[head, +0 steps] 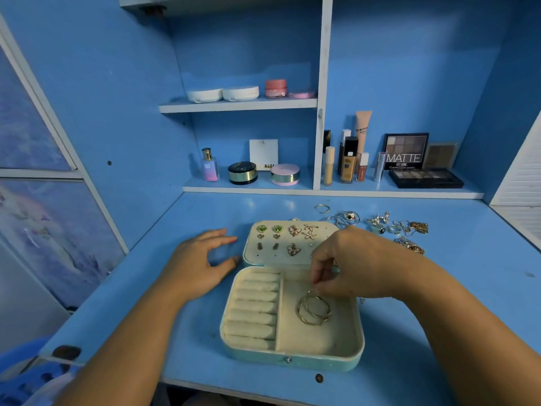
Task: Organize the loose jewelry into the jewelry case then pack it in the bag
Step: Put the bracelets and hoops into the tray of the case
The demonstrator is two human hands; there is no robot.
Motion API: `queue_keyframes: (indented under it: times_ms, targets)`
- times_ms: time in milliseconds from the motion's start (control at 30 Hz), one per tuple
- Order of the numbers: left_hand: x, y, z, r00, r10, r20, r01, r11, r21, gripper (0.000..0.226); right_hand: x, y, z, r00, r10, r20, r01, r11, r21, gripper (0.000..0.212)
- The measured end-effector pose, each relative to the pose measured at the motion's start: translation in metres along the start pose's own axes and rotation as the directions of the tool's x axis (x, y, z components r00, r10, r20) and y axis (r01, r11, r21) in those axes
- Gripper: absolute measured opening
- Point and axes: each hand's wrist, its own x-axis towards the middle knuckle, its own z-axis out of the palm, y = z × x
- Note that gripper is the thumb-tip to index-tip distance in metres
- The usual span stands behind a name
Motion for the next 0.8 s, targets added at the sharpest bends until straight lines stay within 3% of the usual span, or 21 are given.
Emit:
queue_keyframes:
  times_ms: [100, 200, 300, 367, 500, 700, 800]
  targets:
    - [0.000, -0.002, 0.000, 1.000, 0.006, -0.002, -0.006, 1.000, -0.021, 0.045, 0.001, 0.004, -0.001, 0.999, -0.001, -0.038, 0.005, 0.993, 0.119, 0.011]
    - [0.002, -0.003, 0.000, 1.000, 0.004, 0.013, -0.004, 1.000, -0.021, 0.055, 0.006, 0.016, -0.003, 0.971, 0.045, -0.235, -0.002, 0.983, 0.183, 0.009]
    - [0.003, -0.002, 0.000, 1.000, -0.001, 0.017, 0.002, 1.000, -0.019, 0.061, 0.013, 0.042, -0.004, 0.872, 0.188, -0.452, -0.136, 0.980, 0.145, 0.003]
    - [0.004, -0.001, 0.000, 1.000, -0.001, 0.015, 0.001, 1.000, 0.000, 0.056, 0.018, 0.064, -0.007, 0.808, 0.289, -0.513, -0.224, 0.957, 0.186, 0.006]
    - [0.007, 0.002, -0.001, 1.000, -0.005, 0.007, 0.005, 1.000, 0.008, 0.076, 0.033, 0.101, -0.016, 0.820, 0.367, -0.439, -0.369, 0.926, 0.085, 0.018]
    - [0.007, 0.001, -0.002, 1.000, -0.012, -0.003, 0.012, 1.000, 0.017, 0.074, 0.062, 0.112, -0.034, 0.878, 0.396, -0.270, -0.421, 0.906, -0.038, 0.023]
    - [0.008, -0.001, -0.001, 1.000, -0.018, -0.002, 0.018, 1.000, 0.005, 0.071, 0.067, 0.116, -0.036, 0.888, 0.414, -0.201, -0.424, 0.906, -0.007, 0.017]
